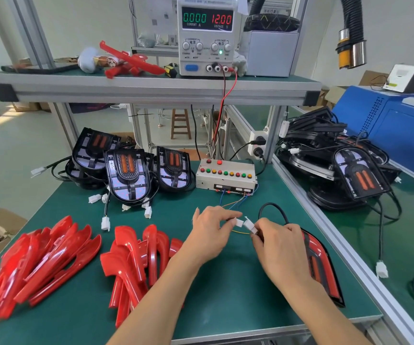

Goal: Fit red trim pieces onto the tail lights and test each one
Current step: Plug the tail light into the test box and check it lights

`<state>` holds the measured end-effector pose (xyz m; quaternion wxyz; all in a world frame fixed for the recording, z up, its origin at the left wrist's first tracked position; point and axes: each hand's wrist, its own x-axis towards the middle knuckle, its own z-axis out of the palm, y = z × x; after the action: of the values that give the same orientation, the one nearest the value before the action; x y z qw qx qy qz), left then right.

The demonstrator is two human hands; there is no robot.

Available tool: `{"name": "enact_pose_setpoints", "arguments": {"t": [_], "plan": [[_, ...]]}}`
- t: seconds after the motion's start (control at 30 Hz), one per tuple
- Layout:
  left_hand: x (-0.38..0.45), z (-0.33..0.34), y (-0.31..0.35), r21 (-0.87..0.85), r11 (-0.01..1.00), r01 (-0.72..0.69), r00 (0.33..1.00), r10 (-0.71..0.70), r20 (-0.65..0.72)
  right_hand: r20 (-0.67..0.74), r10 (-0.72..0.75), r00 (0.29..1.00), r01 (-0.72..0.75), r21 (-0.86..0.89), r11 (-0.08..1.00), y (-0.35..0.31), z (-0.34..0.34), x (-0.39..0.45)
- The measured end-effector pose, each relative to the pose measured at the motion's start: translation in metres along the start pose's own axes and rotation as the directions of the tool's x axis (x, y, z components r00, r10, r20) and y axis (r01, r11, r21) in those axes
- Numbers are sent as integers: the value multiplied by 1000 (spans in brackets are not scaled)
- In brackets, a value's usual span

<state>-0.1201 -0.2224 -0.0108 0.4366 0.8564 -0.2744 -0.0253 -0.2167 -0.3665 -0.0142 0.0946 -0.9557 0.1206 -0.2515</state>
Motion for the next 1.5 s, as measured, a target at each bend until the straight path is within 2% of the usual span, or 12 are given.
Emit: {"name": "enact_pose_setpoints", "arguments": {"t": [0.1,0.17,0.27,0.4,0.7,0.87,1.1,1.3,1.4,1.5], "plan": [[-1,-2,-1,23,1000,2,1000,-2,6,15,-42,999,42,32,999,-3,2,-2],[-1,-3,-2,42,999,2,1000,-3,8,46,-74,996,68,112,991,-3,5,-3],[-3,-3,-3,53,999,-1,1000,0,18,106,-23,994,-6,266,964,0,7,1],[-3,-2,-3,84,996,-8,999,5,37,109,37,993,-68,294,954,2,8,4],[-2,-6,-2,81,997,7,999,-11,41,102,30,994,-56,266,962,-2,7,2],[-2,-8,-1,95,995,9,998,-16,68,38,-59,998,55,116,992,-8,4,0],[-2,-6,-1,125,992,-19,995,7,97,-58,-195,979,193,-41,980,-9,8,-5],[-4,-4,-4,128,990,-64,995,54,79,-103,-265,959,262,-45,964,-8,11,-6],[-5,-5,-7,78,994,-75,996,70,61,-98,-310,946,308,-37,951,-6,9,-5],[-7,-7,-8,14,997,-79,994,78,72,-106,-294,950,292,-35,956,-5,9,-6]]}}
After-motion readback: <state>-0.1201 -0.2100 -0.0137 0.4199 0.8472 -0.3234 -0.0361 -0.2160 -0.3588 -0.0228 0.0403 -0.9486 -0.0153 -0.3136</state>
